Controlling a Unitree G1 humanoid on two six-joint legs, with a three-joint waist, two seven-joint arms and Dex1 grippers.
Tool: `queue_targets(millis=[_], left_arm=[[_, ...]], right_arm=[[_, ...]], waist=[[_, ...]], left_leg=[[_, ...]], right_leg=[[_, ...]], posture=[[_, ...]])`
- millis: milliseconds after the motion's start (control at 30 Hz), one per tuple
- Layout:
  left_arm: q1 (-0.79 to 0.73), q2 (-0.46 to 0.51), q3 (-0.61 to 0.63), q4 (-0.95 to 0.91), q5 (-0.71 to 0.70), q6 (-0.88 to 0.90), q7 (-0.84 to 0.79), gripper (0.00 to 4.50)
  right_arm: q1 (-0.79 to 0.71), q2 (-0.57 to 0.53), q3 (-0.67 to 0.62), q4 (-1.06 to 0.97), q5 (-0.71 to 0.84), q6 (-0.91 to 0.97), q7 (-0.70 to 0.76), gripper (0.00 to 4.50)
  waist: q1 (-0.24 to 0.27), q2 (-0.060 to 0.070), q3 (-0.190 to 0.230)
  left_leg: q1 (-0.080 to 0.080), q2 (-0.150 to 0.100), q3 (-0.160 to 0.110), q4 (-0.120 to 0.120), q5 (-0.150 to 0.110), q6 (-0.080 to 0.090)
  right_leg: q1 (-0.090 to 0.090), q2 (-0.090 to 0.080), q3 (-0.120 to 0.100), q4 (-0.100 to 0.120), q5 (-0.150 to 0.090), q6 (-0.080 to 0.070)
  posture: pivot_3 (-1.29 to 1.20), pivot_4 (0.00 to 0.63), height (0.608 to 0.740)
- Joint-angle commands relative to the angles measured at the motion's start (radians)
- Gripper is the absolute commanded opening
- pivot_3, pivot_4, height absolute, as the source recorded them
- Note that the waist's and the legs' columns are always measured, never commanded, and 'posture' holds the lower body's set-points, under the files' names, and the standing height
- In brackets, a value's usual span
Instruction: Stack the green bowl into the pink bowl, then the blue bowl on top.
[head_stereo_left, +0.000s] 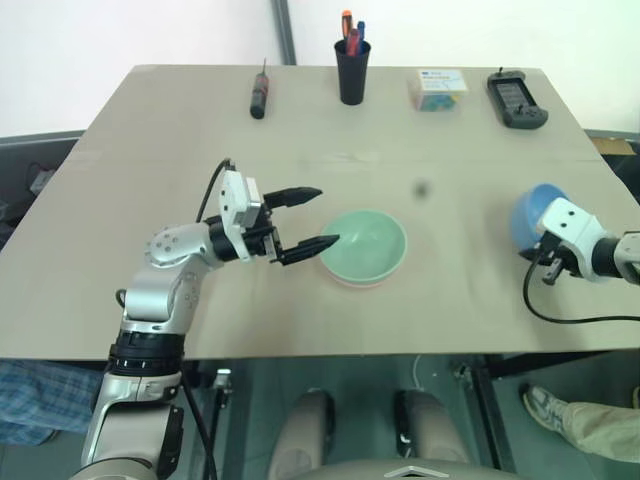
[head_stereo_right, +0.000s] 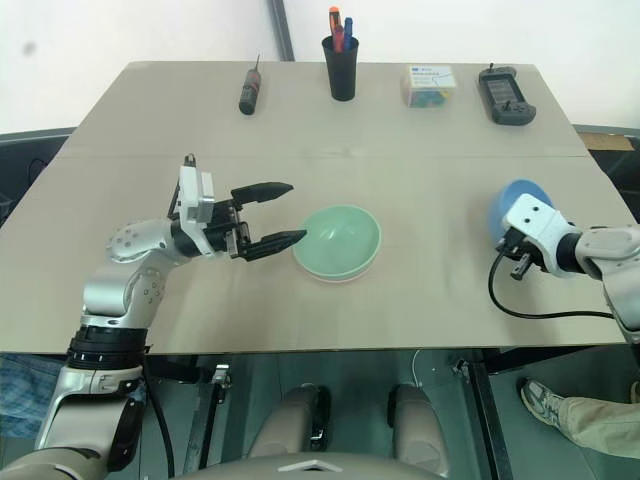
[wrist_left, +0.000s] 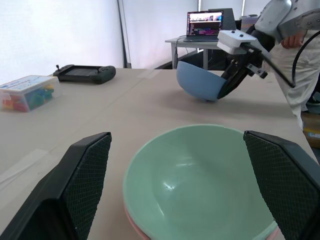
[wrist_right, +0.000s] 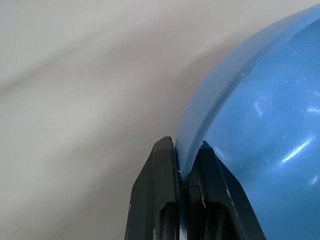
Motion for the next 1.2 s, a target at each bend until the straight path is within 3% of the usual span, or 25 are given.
queue_targets(millis=[33, 233, 533, 633, 1033, 1067, 1100, 1200], left_arm=[[0.012, 0.033, 0.039, -0.034, -0.01, -0.006, -0.002, 4.5], [0.037, 0.081, 0.072, -0.023, -0.014, -0.009, -0.018, 4.5], [0.101, 0.158, 0.129, -0.045, -0.017, -0.002, -0.021, 4.5], [0.13, 0.187, 0.153, -0.043, -0.015, 0.0, -0.026, 4.5], [0.154, 0.194, 0.159, -0.063, -0.014, 0.004, -0.019, 4.5], [0.155, 0.194, 0.158, -0.065, -0.014, 0.005, -0.018, 4.5], [0.155, 0.193, 0.157, -0.067, -0.014, 0.006, -0.017, 4.5], [0.151, 0.19, 0.153, -0.068, -0.014, 0.008, -0.015, 4.5]], right_arm=[[-0.096, -0.058, 0.02, -0.138, -0.013, -0.061, 0.069, 0.01], [-0.25, -0.057, 0.118, -0.262, -0.024, -0.123, 0.17, 0.01], [-0.464, 0.074, 0.267, -0.356, -0.041, -0.118, 0.243, 0.01], [-0.522, 0.163, 0.346, -0.376, -0.062, -0.113, 0.243, 0.01], [-0.577, 0.324, 0.465, -0.301, -0.169, -0.116, 0.215, 0.01], [-0.577, 0.33, 0.466, -0.298, -0.174, -0.112, 0.215, 0.72], [-0.577, 0.334, 0.467, -0.298, -0.177, -0.107, 0.217, 0.89], [-0.575, 0.348, 0.452, -0.307, -0.171, -0.078, 0.212, 2.05]], waist=[[0.0, 0.0, 0.0], [0.004, 0.0, 0.0], [0.003, 0.0, 0.0], [0.001, 0.0, 0.0], [0.001, 0.0, 0.0], [0.001, 0.0, 0.0], [0.001, 0.0, 0.0], [0.001, 0.0, 0.0]], left_leg=[[0.0, 0.0, 0.0, 0.0, 0.0, 0.0], [-0.001, 0.0, -0.001, 0.0, 0.0, 0.0], [-0.001, 0.0, -0.001, 0.0, 0.0, 0.0], [-0.002, 0.0, -0.001, 0.0, 0.0, 0.0], [-0.001, 0.0, -0.001, 0.0, 0.0, 0.0], [-0.001, 0.0, -0.002, 0.0, 0.0, 0.0], [-0.001, 0.0, -0.001, 0.0, 0.0, 0.0], [-0.001, 0.0, -0.001, 0.0, 0.0, 0.0]], right_leg=[[0.0, 0.0, 0.0, 0.0, 0.0, 0.0], [0.0, 0.0, 0.0, -0.001, 0.0, 0.0], [-0.001, 0.0, -0.001, 0.0, 0.0, 0.0], [-0.001, -0.001, -0.001, -0.001, 0.0, 0.0], [-0.002, 0.0, -0.001, 0.0, 0.0, 0.0], [-0.002, 0.0, -0.001, 0.0, 0.0, 0.0], [-0.002, 0.0, -0.001, 0.0, 0.0, 0.0], [-0.002, 0.0, -0.001, 0.0, 0.0, 0.0]], posture=[[0.0, 0.15, 0.74], [0.0, 0.15, 0.74], [0.0, 0.15, 0.74], [0.0, 0.15, 0.74], [0.0, 0.15, 0.74], [0.0, 0.15, 0.74], [0.0, 0.15, 0.74], [0.0, 0.15, 0.74]])
